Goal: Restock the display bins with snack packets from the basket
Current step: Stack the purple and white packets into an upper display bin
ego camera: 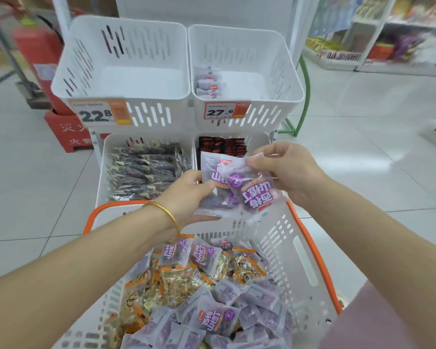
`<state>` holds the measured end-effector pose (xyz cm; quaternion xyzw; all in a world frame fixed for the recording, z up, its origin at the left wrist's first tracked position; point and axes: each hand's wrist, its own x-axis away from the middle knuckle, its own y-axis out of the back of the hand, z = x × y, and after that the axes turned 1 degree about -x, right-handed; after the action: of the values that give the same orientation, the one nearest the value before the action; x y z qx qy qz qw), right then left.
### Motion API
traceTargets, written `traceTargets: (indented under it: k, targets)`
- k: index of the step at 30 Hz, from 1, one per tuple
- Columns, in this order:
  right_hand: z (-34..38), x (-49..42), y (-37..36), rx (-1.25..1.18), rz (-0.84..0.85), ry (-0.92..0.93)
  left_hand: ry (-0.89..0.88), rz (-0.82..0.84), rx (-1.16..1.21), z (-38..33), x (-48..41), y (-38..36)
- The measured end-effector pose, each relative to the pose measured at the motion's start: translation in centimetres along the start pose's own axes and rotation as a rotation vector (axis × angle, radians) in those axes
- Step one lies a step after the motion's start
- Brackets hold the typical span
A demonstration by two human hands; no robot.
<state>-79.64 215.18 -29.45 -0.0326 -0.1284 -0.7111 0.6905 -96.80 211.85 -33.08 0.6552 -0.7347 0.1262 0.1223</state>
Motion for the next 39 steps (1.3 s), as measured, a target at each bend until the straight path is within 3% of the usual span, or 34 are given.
traceTargets:
  k: [7,12,18,23,28,34,39]
  targets:
    - [-0.7,0.9,-2.1,0.058,0.053,0.066,-0.039,0.042,0.025,0.3,-0.3,0.2]
    - [-0.8,0.7,-2.4,0.246,-0.075,0.113,-0.049,-0.040,0.197,0.6,-0.4,-0.1]
    - [-1.1,1.9,-1.8,0.097,0.218,-0.171,-0.094,-0.183,0.325,0.3,-1.2,0.7]
    - [-0.1,1.1,-0.7,-0.134,0.108,-0.083,-0.102,-0.178,0.213,-0.1,-1.1,1.0]
    - [0.9,0.6,0.4,0.077,0.173,0.137,-0.027,-0.236,0.159,-1.0,-1.5,1.7]
    - [0.7,1.0,-0.7,0.185,0.177,0.314,-0.112,0.073,-0.015,-0.9,-0.5,0.6]
    - [0.5,0.5,-1.0,0.319,0.090,0.514,-0.215,0.081,-0.164,0.0,-0.7,0.8]
